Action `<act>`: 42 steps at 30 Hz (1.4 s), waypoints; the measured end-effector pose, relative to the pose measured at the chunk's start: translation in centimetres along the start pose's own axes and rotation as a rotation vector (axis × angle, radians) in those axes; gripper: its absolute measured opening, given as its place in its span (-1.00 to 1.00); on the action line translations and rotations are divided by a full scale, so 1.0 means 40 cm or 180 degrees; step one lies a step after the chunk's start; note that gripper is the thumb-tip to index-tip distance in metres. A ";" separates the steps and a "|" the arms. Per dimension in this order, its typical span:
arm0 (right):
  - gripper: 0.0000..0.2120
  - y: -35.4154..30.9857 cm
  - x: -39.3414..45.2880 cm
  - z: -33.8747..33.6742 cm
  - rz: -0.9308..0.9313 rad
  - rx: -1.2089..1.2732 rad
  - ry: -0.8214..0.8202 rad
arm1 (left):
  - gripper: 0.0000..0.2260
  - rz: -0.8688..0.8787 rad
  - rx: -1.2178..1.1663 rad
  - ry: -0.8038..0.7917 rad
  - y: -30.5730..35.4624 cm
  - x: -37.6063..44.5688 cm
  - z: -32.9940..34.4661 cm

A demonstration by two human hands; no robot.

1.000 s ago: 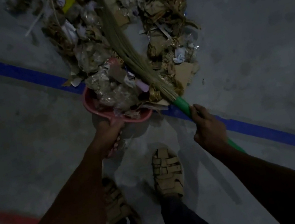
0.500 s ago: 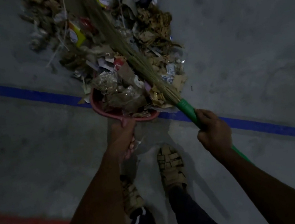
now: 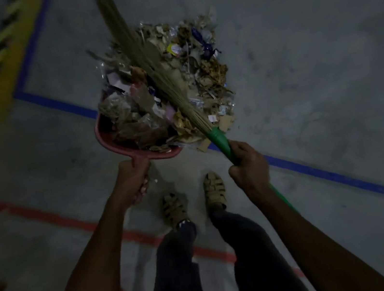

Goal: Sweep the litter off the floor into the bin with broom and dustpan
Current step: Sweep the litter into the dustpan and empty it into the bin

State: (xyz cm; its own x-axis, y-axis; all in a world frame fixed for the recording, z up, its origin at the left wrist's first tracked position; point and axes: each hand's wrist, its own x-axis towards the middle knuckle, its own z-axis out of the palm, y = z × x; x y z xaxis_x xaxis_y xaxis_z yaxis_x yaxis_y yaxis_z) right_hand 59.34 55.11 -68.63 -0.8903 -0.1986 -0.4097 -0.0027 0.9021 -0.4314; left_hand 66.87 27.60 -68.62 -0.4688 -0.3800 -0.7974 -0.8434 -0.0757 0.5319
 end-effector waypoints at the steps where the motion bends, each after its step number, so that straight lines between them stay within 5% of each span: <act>1: -0.29 -0.032 -0.040 -0.027 -0.0049 0.0000 -0.0017 | -0.71 -0.0004 -0.0056 0.0027 0.000 -0.056 -0.025; 14: -0.29 -0.275 -0.360 -0.312 -0.1238 -0.0406 0.0071 | -0.67 0.0061 -0.1295 0.0424 -0.076 -0.604 -0.205; 26: -0.31 -0.366 -0.397 -0.421 -0.3183 -0.0818 -0.0741 | -0.72 0.0097 -0.2704 0.1650 -0.189 -0.925 -0.045; 42: -0.29 -0.461 -0.637 -0.268 -0.4712 -0.1047 -0.1692 | -0.78 0.0027 -0.4128 0.2915 -0.490 -1.153 0.131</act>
State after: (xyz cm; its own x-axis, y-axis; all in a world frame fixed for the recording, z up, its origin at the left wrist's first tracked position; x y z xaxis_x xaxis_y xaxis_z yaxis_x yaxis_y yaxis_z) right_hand 77.20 47.66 -41.62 0.2354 -0.9701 -0.0587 -0.8317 -0.1698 -0.5287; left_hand 103.66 51.45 -43.75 0.2420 -0.7514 -0.6139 0.1697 -0.5902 0.7892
